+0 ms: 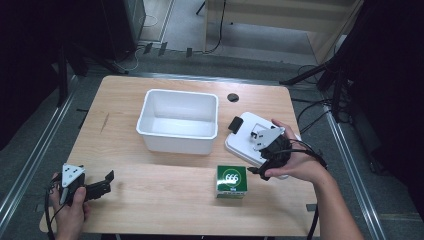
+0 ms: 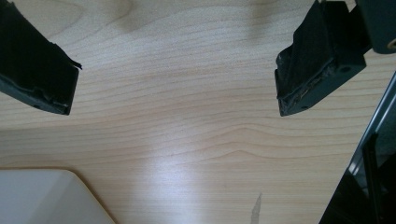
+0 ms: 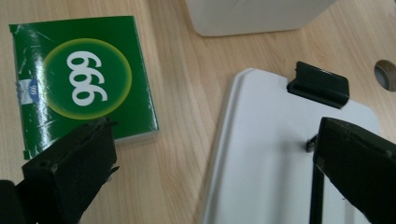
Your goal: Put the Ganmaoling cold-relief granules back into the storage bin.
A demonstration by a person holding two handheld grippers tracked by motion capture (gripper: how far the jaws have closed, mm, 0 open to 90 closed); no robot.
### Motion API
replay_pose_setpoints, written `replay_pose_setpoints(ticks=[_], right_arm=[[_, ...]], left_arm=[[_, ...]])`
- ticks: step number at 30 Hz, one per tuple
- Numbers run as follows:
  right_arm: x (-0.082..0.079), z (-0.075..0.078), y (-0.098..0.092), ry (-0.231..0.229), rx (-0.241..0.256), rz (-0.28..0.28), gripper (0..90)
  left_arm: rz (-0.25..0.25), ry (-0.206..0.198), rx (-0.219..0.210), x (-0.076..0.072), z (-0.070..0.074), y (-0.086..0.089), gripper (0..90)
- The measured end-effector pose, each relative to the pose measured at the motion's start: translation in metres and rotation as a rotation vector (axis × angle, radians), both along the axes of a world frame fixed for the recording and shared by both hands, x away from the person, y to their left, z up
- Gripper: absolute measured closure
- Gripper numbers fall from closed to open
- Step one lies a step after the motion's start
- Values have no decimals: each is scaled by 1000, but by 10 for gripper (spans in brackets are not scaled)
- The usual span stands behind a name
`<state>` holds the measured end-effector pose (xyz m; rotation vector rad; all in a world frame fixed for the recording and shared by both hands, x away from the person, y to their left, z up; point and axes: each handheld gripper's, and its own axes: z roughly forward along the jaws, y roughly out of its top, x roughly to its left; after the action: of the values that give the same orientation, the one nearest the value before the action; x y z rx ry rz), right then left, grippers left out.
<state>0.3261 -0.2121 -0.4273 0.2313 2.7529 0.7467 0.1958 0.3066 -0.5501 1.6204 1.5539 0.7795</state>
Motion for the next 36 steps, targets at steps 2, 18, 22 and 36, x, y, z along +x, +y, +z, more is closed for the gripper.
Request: replay_pose_setpoints(ticks=[2, 18, 22, 36], right_arm=[[-2, -2, 4, 3, -4, 10, 0], [-20, -10, 21, 20, -11, 79, 0], [-23, -14, 24, 29, -23, 91, 0], [-35, -27, 29, 50, -30, 119, 0]], left_arm=[[1, -1, 0, 0, 0, 0, 2], [-3, 0, 2, 0, 0, 0, 2], [-3, -1, 2, 0, 0, -1, 2], [-1, -4, 4, 0, 0, -1, 2]])
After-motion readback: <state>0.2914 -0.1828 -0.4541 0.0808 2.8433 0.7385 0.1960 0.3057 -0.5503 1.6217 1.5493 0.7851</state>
